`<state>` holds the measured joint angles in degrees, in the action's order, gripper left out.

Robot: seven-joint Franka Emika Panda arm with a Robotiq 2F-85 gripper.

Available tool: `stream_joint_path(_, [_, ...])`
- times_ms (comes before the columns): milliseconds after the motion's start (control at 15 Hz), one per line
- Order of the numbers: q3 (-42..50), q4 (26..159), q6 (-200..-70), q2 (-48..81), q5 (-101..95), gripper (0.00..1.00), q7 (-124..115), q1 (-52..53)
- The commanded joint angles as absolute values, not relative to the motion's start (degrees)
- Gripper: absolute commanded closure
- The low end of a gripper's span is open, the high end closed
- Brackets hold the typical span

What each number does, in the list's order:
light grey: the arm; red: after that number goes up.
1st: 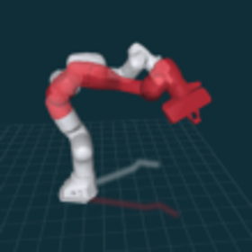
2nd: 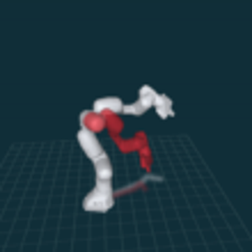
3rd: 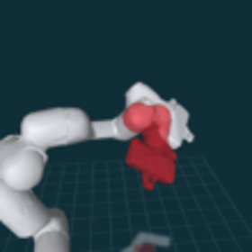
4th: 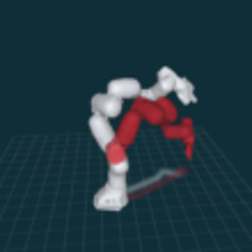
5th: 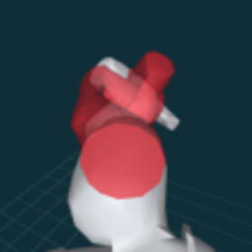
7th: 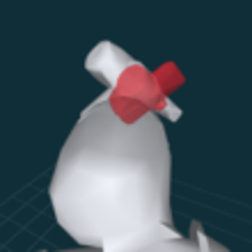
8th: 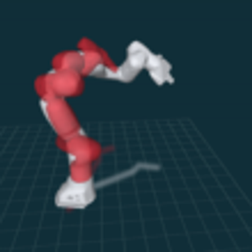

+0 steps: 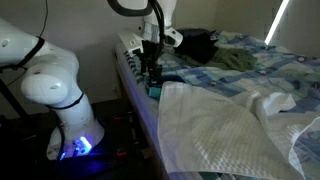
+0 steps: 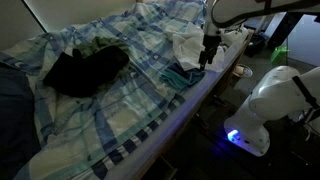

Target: Unfold the blue towel.

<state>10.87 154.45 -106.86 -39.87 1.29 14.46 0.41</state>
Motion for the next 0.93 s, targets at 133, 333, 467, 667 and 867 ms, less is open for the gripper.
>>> stream_joint_path(133, [9.8, 154.3, -109.1, -38.8, 3.7, 0.0, 11.3, -1.0])
stream_joint_path(333, [9.5, 153.8, -109.7, -37.1, 8.3, 0.0, 7.9, -0.4])
stream_joint_path(467, [8.9, 153.7, -109.9, -35.7, 11.8, 0.0, 6.5, 0.2])
stream_joint_path(667, [7.4, 153.7, -110.2, -33.4, 16.2, 0.0, 4.5, 0.5])
stream_joint_path(867, [5.5, 154.3, -111.2, -31.3, 20.3, 0.0, 0.5, 0.1])
